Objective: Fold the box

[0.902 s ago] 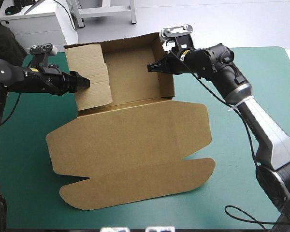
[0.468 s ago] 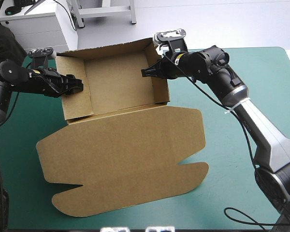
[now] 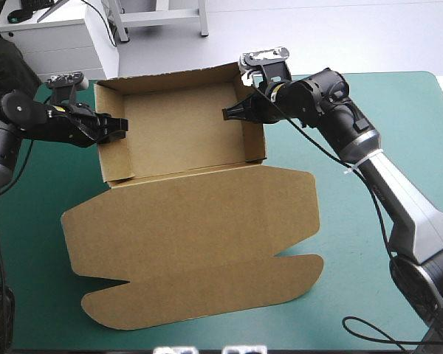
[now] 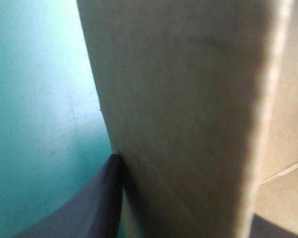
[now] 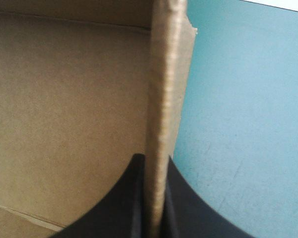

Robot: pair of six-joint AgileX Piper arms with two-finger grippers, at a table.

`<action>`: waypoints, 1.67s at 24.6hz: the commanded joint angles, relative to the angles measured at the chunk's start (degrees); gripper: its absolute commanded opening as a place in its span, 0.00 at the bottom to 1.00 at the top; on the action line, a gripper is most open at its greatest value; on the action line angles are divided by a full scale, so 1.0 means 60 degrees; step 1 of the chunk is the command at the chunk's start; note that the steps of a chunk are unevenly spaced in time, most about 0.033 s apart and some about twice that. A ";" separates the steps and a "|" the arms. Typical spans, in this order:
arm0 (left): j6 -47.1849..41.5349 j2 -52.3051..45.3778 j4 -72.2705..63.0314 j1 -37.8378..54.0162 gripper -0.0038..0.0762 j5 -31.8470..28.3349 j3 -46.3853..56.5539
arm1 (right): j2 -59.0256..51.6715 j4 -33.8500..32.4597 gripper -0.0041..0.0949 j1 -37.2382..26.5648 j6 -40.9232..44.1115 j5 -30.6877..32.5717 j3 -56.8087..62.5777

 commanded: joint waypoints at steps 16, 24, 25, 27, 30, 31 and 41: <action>-0.4182 -0.0005 0.6933 -0.4220 0.04 -0.1441 -0.0237 | 0.0479 -0.0216 0.03 0.0068 0.0132 0.1493 -0.0353; -0.4479 0.0472 0.7967 -0.4345 0.04 -0.1197 -0.0237 | 0.0479 -0.0216 0.03 0.0068 0.0199 0.1610 -0.0353; -0.4479 0.0553 0.7932 -0.4345 0.04 -0.1067 -0.0237 | 0.0479 -0.0234 0.03 0.0068 0.0199 0.1629 -0.0353; -0.4479 0.0704 0.7916 -0.4345 0.04 -0.0805 -0.0237 | 0.0479 -0.0234 0.03 0.0068 0.0199 0.1667 -0.0353; -0.4479 0.0909 0.7857 -0.4345 0.04 -0.0460 -0.0237 | 0.0479 -0.0326 0.03 0.0068 0.0255 0.1910 -0.0353; -0.4479 0.0929 0.7816 -0.4345 0.04 -0.0385 -0.0237 | 0.0479 -0.0415 0.03 0.0068 0.0337 0.1965 -0.0353; -0.4479 0.1410 0.5921 -0.4345 0.04 -0.0047 -0.0237 | 0.0770 -0.0554 0.03 0.0068 0.0755 0.2928 -0.0291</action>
